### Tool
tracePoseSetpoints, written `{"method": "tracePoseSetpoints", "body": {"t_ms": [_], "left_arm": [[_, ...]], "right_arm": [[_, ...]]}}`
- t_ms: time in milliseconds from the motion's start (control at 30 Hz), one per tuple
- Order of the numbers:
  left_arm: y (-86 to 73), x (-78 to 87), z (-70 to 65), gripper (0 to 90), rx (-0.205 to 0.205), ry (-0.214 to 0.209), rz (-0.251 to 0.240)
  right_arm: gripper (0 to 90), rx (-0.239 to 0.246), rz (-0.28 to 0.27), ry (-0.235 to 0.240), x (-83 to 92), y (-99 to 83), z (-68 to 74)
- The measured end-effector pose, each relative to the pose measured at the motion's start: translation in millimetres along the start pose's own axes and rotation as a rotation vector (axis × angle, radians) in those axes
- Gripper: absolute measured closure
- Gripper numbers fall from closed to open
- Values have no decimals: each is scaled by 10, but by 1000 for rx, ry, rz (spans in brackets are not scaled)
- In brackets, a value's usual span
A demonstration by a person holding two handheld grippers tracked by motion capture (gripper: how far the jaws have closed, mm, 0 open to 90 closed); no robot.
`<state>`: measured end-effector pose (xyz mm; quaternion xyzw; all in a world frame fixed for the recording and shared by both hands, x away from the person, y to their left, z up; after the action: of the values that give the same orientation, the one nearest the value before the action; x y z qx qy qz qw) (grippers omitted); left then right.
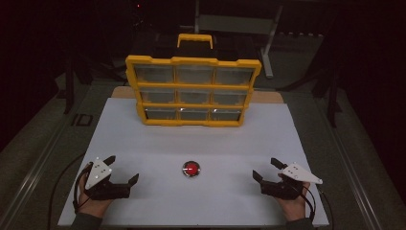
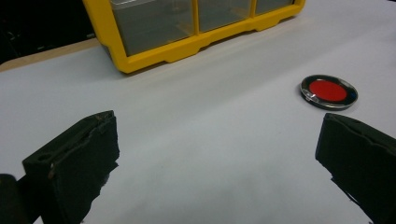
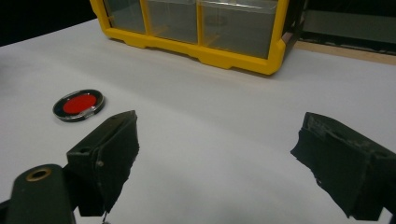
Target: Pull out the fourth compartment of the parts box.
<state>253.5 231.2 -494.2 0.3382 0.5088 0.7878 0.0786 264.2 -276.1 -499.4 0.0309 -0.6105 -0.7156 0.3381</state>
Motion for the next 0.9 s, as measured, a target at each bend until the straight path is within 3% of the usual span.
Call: {"method": "tracePoseSetpoints", "body": {"t_ms": [567,900], "left_arm": [[59,19,109,2,38,14,-26],[229,-4,112,1,-4,5,-24]], "right_arm": [[123,-4,0,1,25,-28,14],[109,-6,7,-8,55,-57,11]]}}
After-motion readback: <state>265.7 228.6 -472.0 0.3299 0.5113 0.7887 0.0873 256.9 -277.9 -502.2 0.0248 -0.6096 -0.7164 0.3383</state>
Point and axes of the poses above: each handheld gripper's, and its own axes: x roughly backward along the jaws, y roughly out of its top, z roughly to its left, the point moved 3 cm from there along -x, roughly forward along the jaws, and after that the axes turned 13 degrees about -x, right-handed, at the moved point
